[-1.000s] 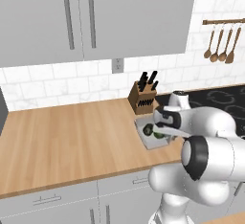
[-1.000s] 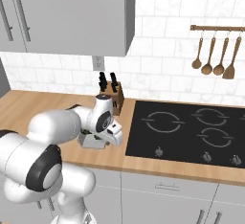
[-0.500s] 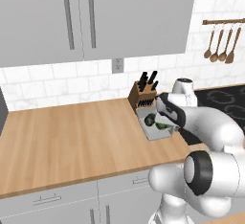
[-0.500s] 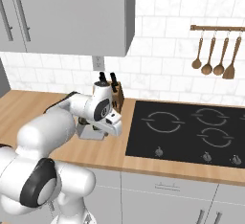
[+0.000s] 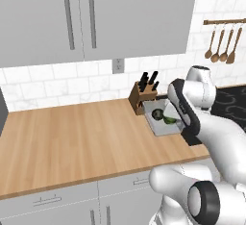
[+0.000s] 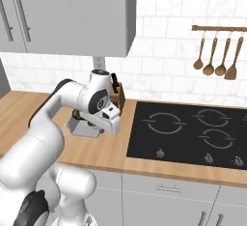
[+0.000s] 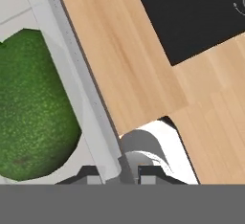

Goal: Take the meat container that has the steak and place it on the second highest rack of the freezer. Then take the vegetable container that has the cucumber and avocado and place it on the highest rack of the freezer.

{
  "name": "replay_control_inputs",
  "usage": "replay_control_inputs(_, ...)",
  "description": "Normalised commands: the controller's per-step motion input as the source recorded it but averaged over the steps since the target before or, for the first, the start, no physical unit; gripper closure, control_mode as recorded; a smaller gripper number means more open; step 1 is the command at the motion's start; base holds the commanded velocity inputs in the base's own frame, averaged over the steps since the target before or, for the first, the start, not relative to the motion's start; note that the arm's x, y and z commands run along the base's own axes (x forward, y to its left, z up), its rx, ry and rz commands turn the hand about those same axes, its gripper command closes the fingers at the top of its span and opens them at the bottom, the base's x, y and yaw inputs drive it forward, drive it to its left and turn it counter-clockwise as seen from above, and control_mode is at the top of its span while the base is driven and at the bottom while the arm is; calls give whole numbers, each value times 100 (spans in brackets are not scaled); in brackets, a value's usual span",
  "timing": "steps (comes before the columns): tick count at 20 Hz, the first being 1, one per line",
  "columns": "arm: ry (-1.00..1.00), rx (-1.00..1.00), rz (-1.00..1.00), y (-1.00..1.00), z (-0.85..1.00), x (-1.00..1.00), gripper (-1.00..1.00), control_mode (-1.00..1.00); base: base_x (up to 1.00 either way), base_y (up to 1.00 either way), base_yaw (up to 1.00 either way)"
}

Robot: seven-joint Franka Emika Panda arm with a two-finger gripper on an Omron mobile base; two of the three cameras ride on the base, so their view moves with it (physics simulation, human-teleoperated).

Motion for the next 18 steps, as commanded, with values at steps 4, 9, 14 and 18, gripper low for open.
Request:
replay_control_inputs(4,-2,4,1,3,54,-72,100,-100,0,0,0)
replay_control_inputs(9,-3,1,0,11,76,-60,100,-100,0,0,0)
replay_control_inputs(14,-2,0,0,8,62,-44,100,-100,0,0,0)
replay_control_inputs(18,0,0,6,1,43,-37,100,-100,0,0,0)
